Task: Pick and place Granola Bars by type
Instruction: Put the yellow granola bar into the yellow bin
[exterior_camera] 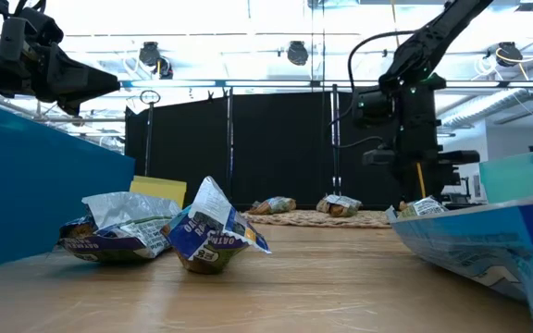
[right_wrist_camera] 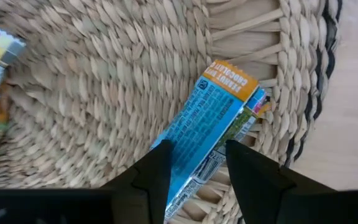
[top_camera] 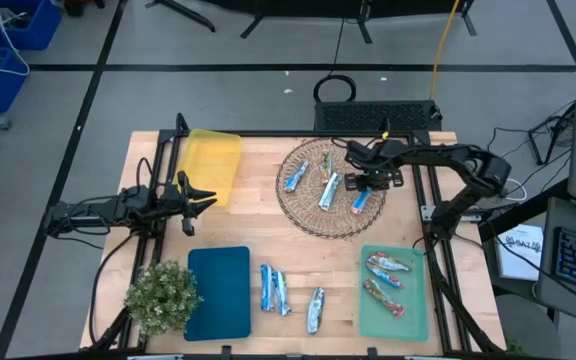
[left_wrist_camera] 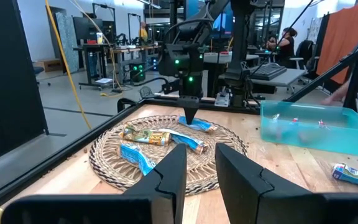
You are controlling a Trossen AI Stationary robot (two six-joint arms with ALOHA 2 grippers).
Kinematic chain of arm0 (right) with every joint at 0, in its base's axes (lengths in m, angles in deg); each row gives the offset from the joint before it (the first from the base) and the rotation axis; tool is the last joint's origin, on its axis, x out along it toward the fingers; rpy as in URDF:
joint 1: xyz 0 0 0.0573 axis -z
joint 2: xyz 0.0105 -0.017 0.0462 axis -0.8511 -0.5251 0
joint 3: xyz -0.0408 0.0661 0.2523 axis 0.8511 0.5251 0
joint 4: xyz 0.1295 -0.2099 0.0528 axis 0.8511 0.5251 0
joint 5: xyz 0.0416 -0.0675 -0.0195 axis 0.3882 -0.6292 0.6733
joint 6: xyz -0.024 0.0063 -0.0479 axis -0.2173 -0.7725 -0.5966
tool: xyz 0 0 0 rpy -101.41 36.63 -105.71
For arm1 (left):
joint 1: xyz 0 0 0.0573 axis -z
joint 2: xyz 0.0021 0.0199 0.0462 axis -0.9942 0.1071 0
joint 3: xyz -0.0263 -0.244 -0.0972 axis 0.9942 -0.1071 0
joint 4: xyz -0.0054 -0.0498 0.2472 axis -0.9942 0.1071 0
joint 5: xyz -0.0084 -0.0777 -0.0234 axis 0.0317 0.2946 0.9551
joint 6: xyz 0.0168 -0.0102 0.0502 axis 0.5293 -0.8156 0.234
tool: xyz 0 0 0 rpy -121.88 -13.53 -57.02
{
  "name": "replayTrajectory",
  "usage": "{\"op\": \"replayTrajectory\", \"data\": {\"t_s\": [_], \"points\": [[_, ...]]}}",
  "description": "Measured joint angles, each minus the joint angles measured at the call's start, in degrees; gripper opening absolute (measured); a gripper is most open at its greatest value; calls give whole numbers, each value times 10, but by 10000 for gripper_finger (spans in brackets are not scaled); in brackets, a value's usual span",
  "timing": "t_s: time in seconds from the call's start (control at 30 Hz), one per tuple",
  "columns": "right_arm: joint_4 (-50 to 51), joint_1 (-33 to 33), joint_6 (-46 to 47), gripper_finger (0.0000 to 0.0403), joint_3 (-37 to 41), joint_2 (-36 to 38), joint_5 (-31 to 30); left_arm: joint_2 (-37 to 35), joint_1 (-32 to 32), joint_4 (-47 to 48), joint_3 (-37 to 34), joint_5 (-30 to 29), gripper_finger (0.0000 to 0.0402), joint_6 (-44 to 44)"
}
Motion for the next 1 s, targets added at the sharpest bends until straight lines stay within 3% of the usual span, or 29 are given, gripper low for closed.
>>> {"op": "replayTrajectory", "data": {"t_s": [0.3,0.6,1.0], "points": [[-14,0,-23,125,0,-5,2,0,0,0,0,0,93,0],[-39,-2,-78,8,0,-4,14,0,0,0,0,0,93,0],[-125,-22,-179,0,0,27,-1,0,0,0,0,0,93,0]]}}
